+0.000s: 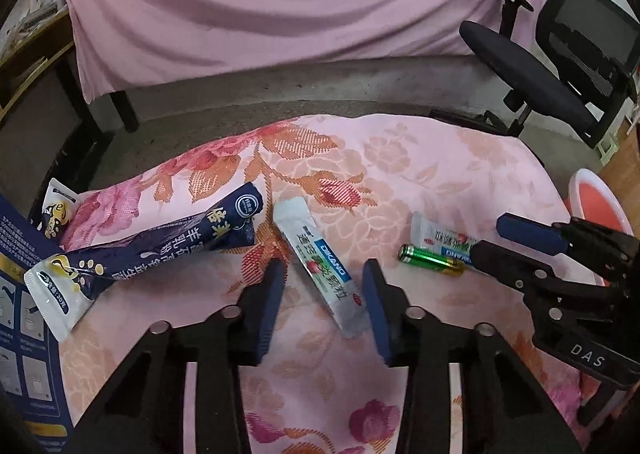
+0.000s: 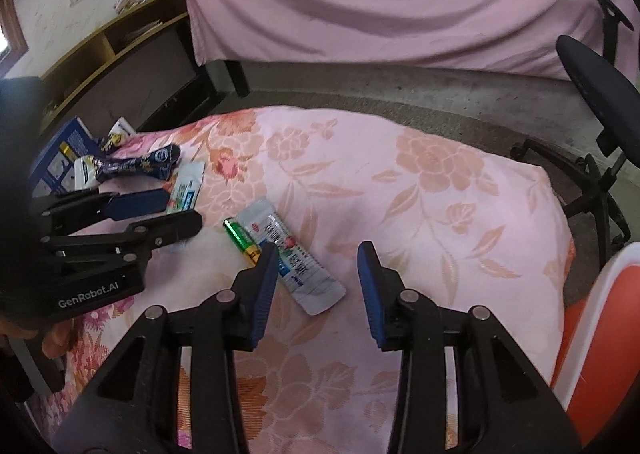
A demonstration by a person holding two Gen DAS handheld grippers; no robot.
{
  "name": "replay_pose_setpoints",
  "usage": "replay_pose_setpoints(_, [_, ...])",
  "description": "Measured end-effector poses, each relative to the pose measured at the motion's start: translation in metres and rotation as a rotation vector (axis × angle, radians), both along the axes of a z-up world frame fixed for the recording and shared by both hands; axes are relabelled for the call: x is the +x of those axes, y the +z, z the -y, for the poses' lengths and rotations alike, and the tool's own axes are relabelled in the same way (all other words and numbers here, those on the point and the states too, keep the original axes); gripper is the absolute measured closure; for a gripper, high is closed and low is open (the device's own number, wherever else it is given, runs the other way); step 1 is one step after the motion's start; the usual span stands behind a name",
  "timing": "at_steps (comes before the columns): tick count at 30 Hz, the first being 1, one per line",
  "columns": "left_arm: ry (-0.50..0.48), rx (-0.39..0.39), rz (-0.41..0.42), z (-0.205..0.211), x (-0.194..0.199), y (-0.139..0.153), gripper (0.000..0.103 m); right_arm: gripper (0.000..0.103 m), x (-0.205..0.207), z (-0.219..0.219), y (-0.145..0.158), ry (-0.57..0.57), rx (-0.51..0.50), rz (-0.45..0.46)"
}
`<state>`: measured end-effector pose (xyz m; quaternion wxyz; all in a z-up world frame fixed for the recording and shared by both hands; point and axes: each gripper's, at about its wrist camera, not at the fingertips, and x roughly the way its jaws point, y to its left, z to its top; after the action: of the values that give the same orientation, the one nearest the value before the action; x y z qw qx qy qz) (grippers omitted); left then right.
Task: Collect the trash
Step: 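Grasp the thin white tube with the left tool while the right tool grasps the white sachet, then lift the white tube with the left tool while the right tool carries the sachet to the bucket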
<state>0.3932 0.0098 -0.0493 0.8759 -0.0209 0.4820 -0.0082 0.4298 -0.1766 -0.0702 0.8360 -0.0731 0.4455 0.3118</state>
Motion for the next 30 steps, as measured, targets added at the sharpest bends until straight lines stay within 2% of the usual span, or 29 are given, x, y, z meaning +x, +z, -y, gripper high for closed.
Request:
replay_pose_setpoints(5, [-0.036, -0.022, -0.002, -0.007, -0.006, -0.004, 0.089, 0.04, -0.003, -0.009, -0.005, 0.037, -0.038, -0.012])
replay_pose_setpoints(11, [-0.063, -0.054, 0.004, -0.009, -0.016, -0.002, 0.099, 0.041, -0.012, -0.021, -0.006, 0.092, -0.094, 0.01])
replay_pose_setpoints(12, [-0.065, -0.059, 0.004, -0.009, -0.018, -0.002, 0.1, 0.047, -0.013, -0.022, -0.006, 0.098, -0.097, 0.015])
replay_pose_setpoints(13, [-0.068, -0.065, 0.007, -0.009, -0.02, -0.001, 0.1, 0.058, -0.014, -0.022, -0.005, 0.108, -0.092, 0.015])
replay_pose_setpoints(21, [-0.063, -0.135, 0.042, -0.006, -0.041, 0.01, 0.1, 0.059, -0.019, -0.013, -0.001, 0.091, -0.079, 0.027])
replay_pose_setpoints(24, [-0.058, -0.148, 0.104, -0.004, -0.055, 0.019, 0.1, 0.059, -0.026, -0.009, 0.007, 0.075, -0.052, 0.076])
replay_pose_setpoints(30, [-0.084, -0.135, 0.306, 0.014, -0.082, 0.049, 0.1, 0.059, -0.052, 0.019, 0.038, 0.017, 0.04, 0.265])
